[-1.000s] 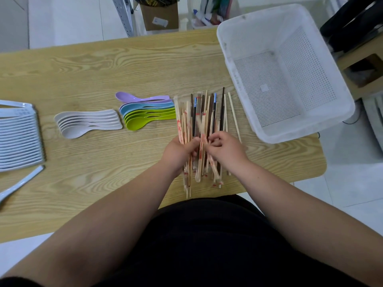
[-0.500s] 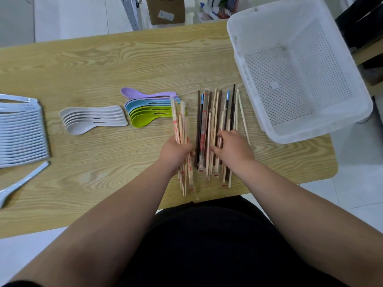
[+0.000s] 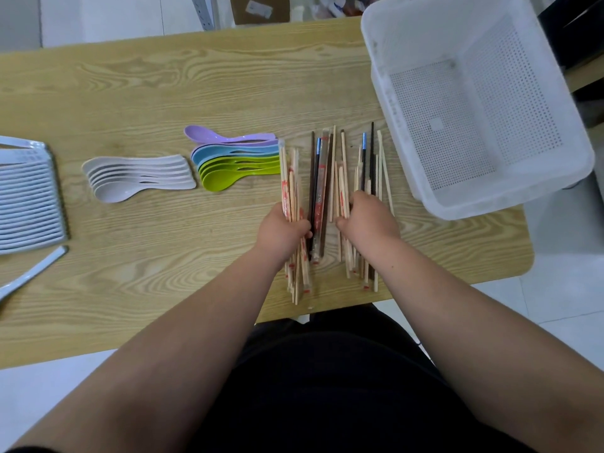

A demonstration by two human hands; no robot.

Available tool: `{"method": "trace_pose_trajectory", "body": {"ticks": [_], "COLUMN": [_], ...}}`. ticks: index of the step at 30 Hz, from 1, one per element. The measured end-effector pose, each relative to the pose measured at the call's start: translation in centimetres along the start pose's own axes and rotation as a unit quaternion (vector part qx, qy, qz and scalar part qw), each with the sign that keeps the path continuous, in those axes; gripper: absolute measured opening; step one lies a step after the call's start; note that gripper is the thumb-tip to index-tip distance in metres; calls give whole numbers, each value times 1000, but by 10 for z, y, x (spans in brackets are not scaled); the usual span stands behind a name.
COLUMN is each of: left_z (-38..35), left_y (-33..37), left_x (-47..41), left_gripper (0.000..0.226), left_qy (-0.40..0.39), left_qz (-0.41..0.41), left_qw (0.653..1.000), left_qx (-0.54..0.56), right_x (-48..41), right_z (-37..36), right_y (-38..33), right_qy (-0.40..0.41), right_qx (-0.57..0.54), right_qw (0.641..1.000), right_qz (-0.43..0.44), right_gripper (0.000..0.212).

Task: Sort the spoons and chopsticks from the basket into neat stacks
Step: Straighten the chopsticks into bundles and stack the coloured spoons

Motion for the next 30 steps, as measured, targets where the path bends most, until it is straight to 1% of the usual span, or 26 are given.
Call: {"method": "trace_pose_trajectory", "body": {"ticks": [2,5,7,9,11,13,14,15,17,18,19,21,23,24,25,27,28,30], "left_z": [-1,-2,-2,-1,0,2,2,1,-1,-1,-1,3,9,12,16,22,24,28], "left_y": [0,1,1,0,-1,1,3,6,13,16,19,23,20,16,14,8,5,-1], "left_x": [1,1,1,1,2,4,5,7,10,12,13,13,11,9,7,3,1,0], "left_gripper": [19,21,20,17,16,17,21,28,43,46,44,31,17,12,9,12,13,12], "left_qy": [-1,-11,-16,-20,-26,-34,-39,-44,-54,-57,-59,-49,-18,-2,11,24,27,32], "left_qz": [-1,-3,-2,4,10,5,-1,-6,-15,-17,-23,-38,-25,-15,-8,1,6,13], "left_qw": [1000,1000,1000,998,995,991,989,987,984,982,981,985,991,992,993,993,992,990], "left_qx": [0,10,20,59,101,130,143,153,171,180,183,159,133,126,120,118,121,133], "right_x": [0,-2,-4,-4,3,16,22,27,38,42,44,45,42,40,36,29,25,18], "right_z": [-2,-1,1,4,6,7,5,3,-3,-6,-9,-12,-19,-21,-20,-13,-10,-10], "right_y": [-2,-8,-5,4,12,11,7,0,-19,-27,-33,-39,-41,-39,-34,-17,-8,4], "right_qy": [2,-24,-37,-35,-31,-42,-54,-67,-92,-96,-92,-85,-114,-118,-102,-47,-29,-20], "right_qx": [24,53,30,-47,-142,-262,-309,-329,-324,-307,-287,-269,-310,-307,-279,-176,-136,-95], "right_qw": [1000,998,998,997,988,963,949,942,941,945,952,957,942,943,953,982,990,995], "right_qz": [5,-16,-37,-57,-52,-42,-32,-14,31,49,58,61,56,53,53,41,32,30], "right_gripper": [45,36,34,34,41,43,45,43,36,37,39,40,38,36,35,34,33,33]}}
Point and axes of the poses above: each hand's wrist, its own x-axis away from the middle knuckle, its own z-axis out of the back of the hand, y = z × x, the point moved 7 cm from there along -x, towards the middle knuckle, and after that the axes turned 3 degrees about -y, right-handed, at the moved point
